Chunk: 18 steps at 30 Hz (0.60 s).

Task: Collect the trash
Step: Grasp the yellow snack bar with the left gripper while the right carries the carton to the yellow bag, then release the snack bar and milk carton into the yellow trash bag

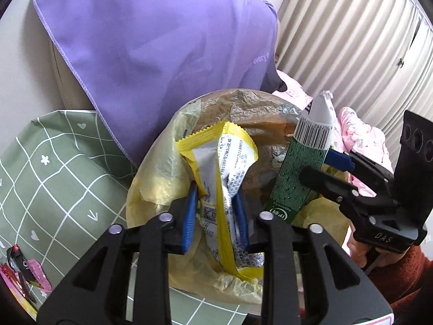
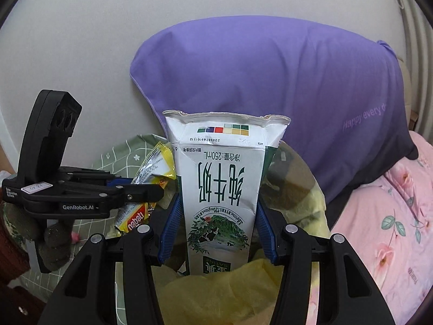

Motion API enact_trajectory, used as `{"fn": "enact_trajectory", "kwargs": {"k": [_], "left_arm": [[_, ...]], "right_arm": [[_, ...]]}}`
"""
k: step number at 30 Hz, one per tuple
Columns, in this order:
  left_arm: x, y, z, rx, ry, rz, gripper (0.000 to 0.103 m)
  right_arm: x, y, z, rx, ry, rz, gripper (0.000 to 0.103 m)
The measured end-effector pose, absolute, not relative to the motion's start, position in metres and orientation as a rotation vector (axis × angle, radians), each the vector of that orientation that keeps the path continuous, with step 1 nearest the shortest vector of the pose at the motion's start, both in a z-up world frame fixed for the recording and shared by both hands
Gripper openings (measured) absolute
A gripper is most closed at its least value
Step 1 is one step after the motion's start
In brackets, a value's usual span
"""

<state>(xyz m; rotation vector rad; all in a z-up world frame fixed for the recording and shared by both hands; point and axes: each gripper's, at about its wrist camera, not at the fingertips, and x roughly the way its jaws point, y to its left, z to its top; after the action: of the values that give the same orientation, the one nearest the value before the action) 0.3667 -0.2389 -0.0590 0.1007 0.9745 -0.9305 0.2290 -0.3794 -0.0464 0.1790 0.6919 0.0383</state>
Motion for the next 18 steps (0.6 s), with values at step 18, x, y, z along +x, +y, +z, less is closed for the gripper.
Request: {"fn": "enact_trajectory", "kwargs": {"k": [18], "left_arm": [[0.33,-0.141,-0.043,-0.072,0.815,-0.684,0.065]], "right_arm": [[0.207,-0.369,-0.024,0.151,0.622,-0.024,0.057]]}}
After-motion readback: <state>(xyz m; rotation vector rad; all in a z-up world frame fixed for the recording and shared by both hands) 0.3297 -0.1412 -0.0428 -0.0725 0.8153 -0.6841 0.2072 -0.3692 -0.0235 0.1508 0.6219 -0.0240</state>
